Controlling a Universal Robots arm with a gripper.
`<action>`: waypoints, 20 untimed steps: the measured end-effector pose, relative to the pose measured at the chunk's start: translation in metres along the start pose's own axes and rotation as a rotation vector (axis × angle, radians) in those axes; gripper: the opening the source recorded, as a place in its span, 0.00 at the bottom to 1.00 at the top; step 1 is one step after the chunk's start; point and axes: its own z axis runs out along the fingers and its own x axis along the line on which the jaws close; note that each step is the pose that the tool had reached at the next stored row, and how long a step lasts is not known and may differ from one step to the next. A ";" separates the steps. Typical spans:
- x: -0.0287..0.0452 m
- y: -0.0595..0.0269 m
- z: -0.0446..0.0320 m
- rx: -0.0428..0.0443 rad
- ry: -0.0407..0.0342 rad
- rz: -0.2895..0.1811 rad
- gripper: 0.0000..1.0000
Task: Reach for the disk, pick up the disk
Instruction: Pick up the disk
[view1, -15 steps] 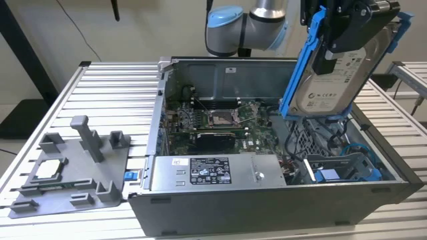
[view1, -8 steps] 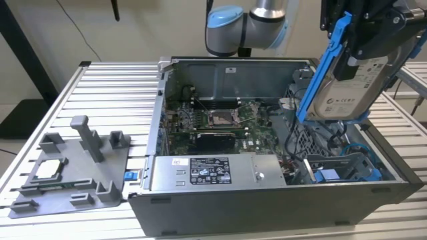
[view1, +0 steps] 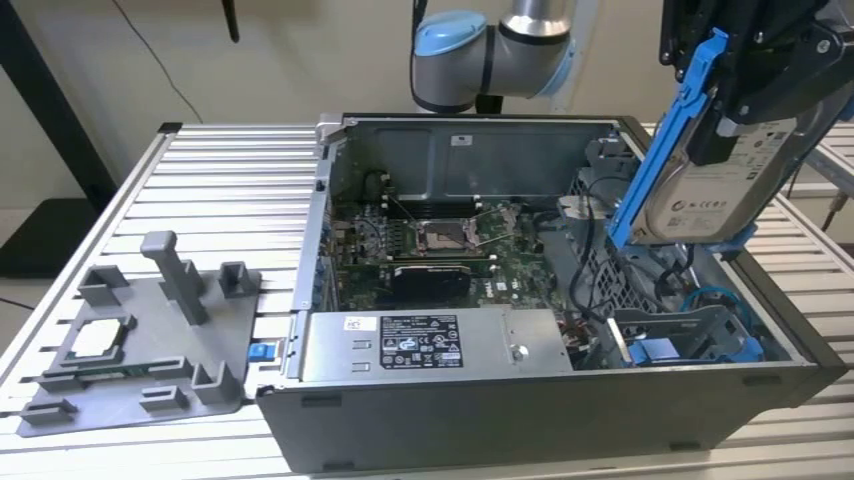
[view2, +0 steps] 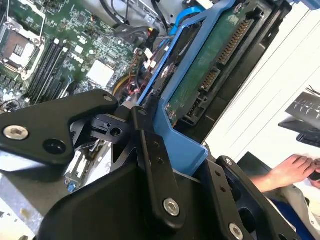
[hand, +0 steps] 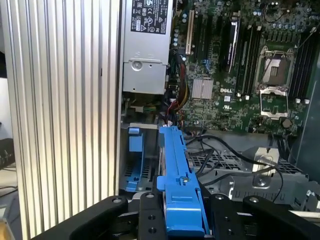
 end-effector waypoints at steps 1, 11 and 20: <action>0.0000 0.0000 0.0000 0.0000 -0.0001 0.000 0.00; 0.0035 0.0000 0.0008 0.0000 -0.0002 0.000 0.00; 0.0145 0.0010 0.0039 0.0000 -0.0001 0.000 0.00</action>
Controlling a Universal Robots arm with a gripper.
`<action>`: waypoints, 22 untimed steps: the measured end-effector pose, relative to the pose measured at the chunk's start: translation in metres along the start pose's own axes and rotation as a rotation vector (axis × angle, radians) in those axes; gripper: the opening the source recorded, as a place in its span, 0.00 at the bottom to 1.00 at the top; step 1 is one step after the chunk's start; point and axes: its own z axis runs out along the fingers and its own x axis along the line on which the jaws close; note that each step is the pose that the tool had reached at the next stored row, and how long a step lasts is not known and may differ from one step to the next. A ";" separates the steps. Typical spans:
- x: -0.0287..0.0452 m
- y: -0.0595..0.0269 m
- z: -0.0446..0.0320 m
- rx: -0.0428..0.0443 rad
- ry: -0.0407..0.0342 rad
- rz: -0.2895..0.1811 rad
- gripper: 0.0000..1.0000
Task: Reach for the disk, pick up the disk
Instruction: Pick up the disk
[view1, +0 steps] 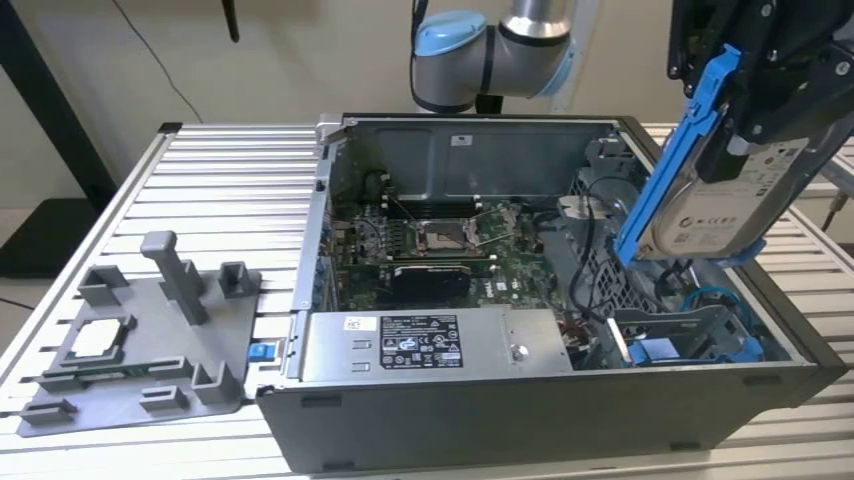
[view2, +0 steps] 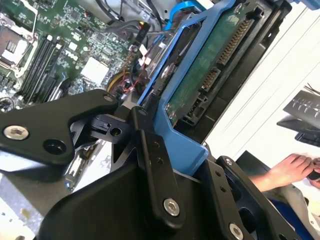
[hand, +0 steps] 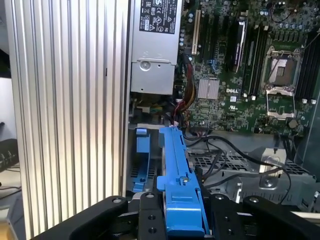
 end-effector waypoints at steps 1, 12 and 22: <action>0.0010 0.0001 0.0005 0.0000 0.0000 0.000 0.00; 0.0149 0.0014 0.0145 0.0001 -0.0010 0.002 0.00; 0.0269 -0.0042 0.0318 0.0004 -0.0070 0.007 0.00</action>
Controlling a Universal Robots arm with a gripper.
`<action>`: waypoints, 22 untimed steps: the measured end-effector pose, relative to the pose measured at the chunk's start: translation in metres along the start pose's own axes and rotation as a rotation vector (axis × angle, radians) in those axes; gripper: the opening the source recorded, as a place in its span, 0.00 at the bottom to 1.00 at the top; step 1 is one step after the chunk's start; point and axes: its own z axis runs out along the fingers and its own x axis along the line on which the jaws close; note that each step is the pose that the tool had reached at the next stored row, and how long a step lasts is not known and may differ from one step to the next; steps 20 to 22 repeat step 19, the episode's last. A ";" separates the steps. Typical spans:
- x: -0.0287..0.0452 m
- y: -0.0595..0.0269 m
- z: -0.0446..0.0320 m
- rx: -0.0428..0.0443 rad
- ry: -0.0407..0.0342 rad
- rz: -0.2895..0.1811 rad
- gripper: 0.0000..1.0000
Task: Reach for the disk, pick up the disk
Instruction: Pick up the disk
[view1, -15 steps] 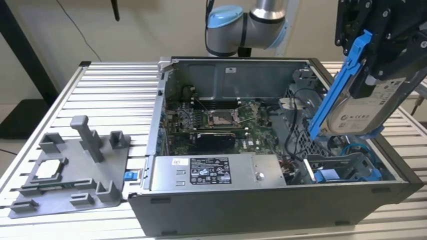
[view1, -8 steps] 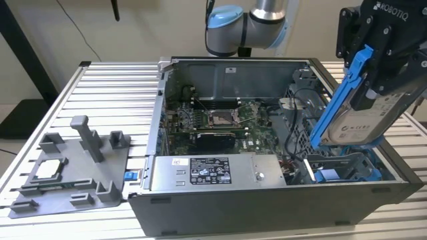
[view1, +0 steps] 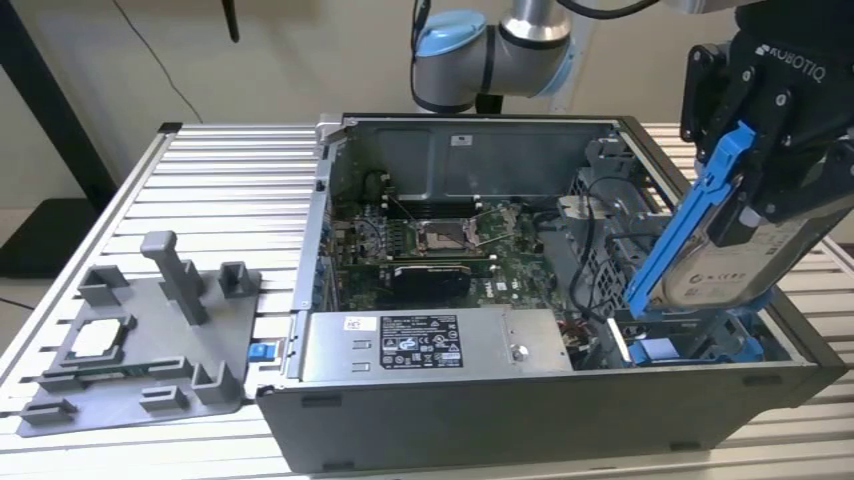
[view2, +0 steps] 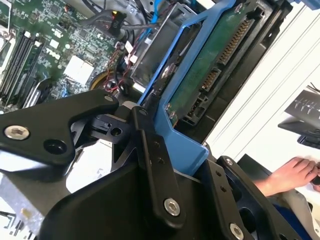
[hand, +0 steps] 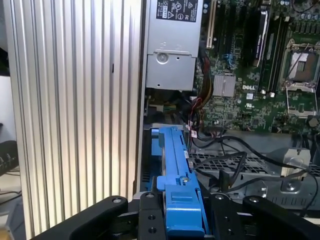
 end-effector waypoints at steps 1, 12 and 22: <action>0.0000 0.0000 0.0002 0.0000 0.0000 0.000 0.00; 0.0024 -0.0004 0.0109 0.0012 -0.0014 0.000 0.00; 0.0024 -0.0005 0.0110 0.0013 -0.0016 0.000 0.00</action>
